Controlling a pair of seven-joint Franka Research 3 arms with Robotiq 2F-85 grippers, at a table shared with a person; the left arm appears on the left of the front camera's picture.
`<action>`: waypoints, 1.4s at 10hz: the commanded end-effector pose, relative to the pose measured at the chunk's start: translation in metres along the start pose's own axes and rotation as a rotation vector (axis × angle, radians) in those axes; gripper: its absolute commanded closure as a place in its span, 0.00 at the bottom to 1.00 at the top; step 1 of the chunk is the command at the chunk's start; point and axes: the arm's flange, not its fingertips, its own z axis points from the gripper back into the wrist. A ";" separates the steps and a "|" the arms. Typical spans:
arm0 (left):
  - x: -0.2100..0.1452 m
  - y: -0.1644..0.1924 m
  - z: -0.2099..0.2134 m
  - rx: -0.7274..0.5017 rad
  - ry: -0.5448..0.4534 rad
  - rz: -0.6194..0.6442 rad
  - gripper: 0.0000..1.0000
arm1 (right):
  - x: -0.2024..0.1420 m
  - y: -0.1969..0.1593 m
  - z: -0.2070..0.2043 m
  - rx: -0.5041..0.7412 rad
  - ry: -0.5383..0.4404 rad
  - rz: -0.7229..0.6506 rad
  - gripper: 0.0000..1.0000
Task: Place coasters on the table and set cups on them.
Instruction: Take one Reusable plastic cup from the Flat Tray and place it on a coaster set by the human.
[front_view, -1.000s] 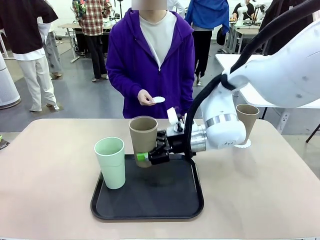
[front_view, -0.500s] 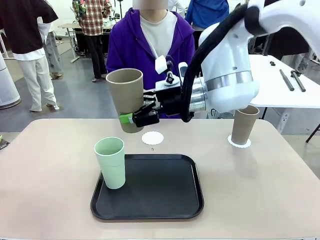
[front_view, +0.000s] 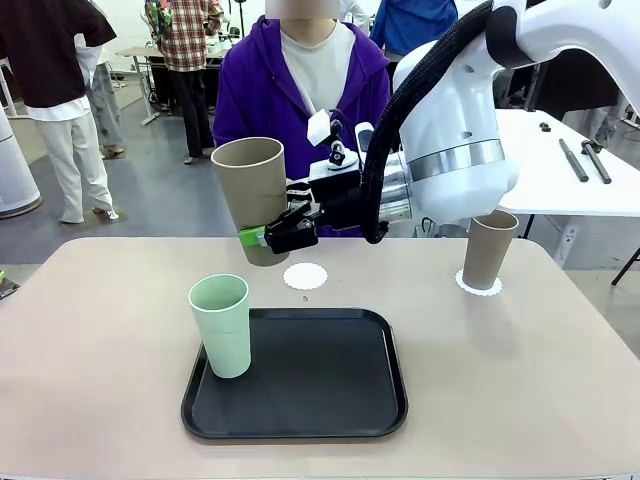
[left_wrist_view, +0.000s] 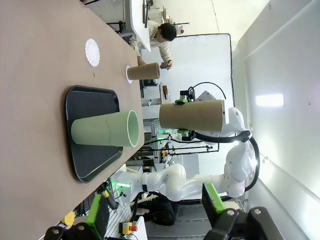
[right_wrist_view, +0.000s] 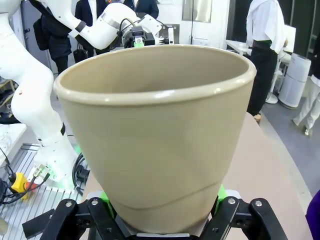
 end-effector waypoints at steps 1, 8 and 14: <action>0.000 -0.002 0.000 -0.011 -0.008 -0.007 0.00 | -0.015 -0.026 0.006 0.032 0.001 0.022 0.19; 0.000 -0.002 0.000 -0.011 -0.008 -0.007 0.00 | -0.072 -0.178 0.038 -0.081 -0.102 -0.098 0.19; 0.000 -0.002 0.000 -0.011 -0.008 -0.007 0.00 | -0.114 -0.212 0.012 -0.065 -0.131 -0.117 0.19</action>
